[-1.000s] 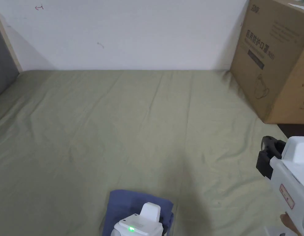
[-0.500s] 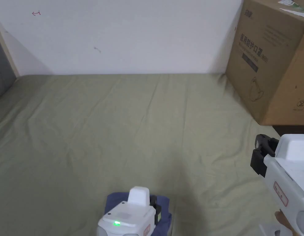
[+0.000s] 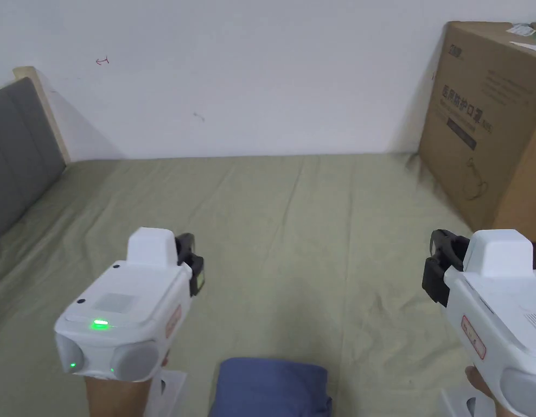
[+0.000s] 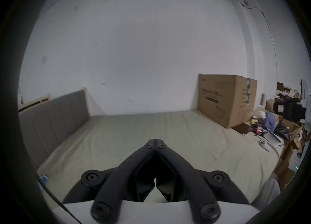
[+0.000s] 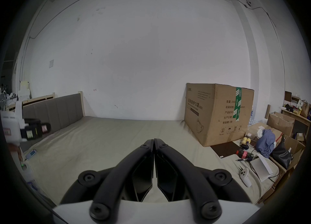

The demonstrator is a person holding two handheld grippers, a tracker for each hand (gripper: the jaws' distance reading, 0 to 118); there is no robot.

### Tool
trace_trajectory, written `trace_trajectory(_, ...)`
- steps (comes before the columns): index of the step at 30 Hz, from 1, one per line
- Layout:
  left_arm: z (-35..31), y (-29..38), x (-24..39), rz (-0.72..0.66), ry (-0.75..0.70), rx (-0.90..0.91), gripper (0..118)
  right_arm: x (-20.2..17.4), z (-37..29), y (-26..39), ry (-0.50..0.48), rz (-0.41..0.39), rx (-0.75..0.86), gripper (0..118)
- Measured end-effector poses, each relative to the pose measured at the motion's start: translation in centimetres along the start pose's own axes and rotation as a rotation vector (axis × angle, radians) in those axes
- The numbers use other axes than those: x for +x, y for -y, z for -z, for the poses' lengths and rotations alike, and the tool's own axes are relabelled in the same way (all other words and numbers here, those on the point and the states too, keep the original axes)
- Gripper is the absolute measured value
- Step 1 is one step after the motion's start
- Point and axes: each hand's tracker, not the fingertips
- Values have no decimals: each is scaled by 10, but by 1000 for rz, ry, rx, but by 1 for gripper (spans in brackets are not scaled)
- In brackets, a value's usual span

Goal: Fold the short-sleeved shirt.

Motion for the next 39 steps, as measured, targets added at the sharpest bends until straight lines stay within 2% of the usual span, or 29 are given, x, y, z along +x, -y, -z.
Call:
trace_trajectory(7, -13, -7, -40, -4, -98, 78, 0, -17, 3, -5, -18, -1, 24, 1)
trace_trajectory(18, -14, -2, -60, -33, -121, 73, 0, -36, 14, 21, -66, 12, -24, 1)
trace_trajectory(24, -8, 4, -60, -43, -100, 59, 0, -67, 40, 86, -119, 25, -141, 1)
trace_trajectory(28, -4, 12, -59, -36, -85, 36, 0, -95, 58, 140, -161, 48, -284, 1)
trace_trajectory(34, 4, 31, -66, -91, -26, -25, 0, -139, 69, 209, -272, 0, -450, 1)
trace_trajectory(39, 10, 57, -71, -133, 6, -115, 0, -157, 81, 258, -253, -16, -591, 0)
